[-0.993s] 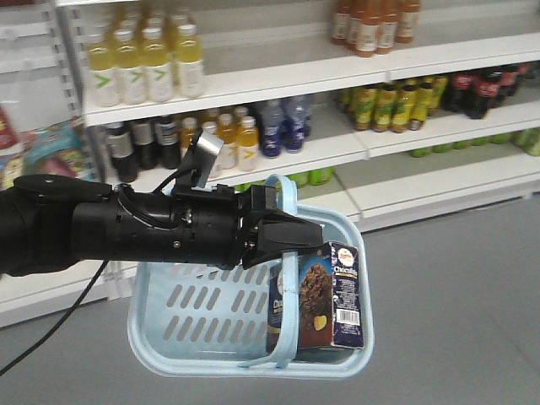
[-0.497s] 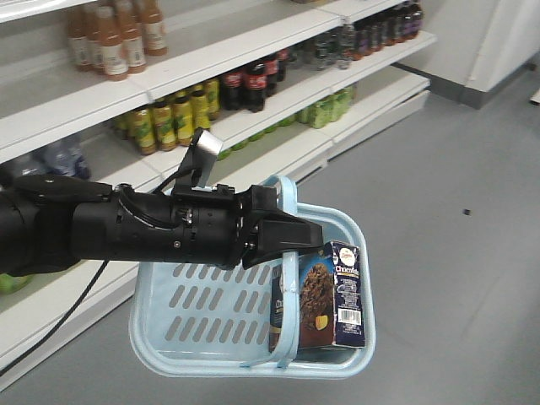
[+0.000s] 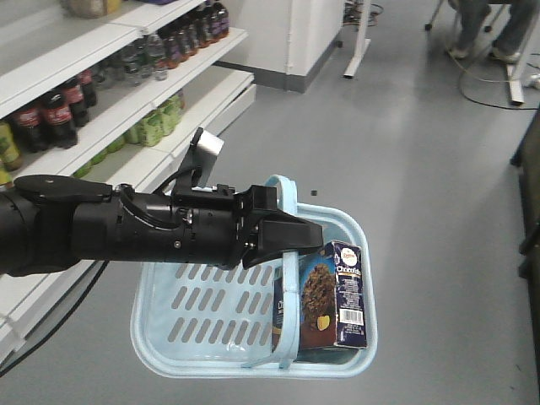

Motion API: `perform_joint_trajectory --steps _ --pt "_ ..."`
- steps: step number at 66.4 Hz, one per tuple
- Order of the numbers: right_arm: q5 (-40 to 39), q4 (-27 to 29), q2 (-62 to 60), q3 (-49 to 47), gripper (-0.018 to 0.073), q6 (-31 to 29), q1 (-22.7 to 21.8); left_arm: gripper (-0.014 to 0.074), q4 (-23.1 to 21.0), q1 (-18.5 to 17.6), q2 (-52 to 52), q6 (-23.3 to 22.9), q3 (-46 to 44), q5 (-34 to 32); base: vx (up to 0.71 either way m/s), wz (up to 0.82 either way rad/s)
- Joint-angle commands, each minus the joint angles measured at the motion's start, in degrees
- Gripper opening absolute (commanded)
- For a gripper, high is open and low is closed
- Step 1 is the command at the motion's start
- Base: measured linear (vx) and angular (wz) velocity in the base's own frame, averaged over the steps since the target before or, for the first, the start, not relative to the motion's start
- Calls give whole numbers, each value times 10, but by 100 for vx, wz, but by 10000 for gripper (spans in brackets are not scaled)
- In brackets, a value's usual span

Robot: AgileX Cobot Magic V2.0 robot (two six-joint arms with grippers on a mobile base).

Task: Left arm holds basket, right arm returns cookies
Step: 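Hold the basket while the base drives to the snack shelf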

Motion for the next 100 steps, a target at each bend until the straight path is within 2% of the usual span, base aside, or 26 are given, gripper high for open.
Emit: perform_joint_trajectory --steps 1,44,100 --pt "-41 -4 -6 2 -3 -5 -2 -6 -64 -2 -26 5 -21 32 18 -68" --pt "-41 -4 -6 2 -3 -5 -2 -6 -64 -2 -26 5 -21 33 19 -51" --pt "-41 -4 -6 2 -3 -5 -2 -6 -64 -2 -26 5 -21 33 39 -8"
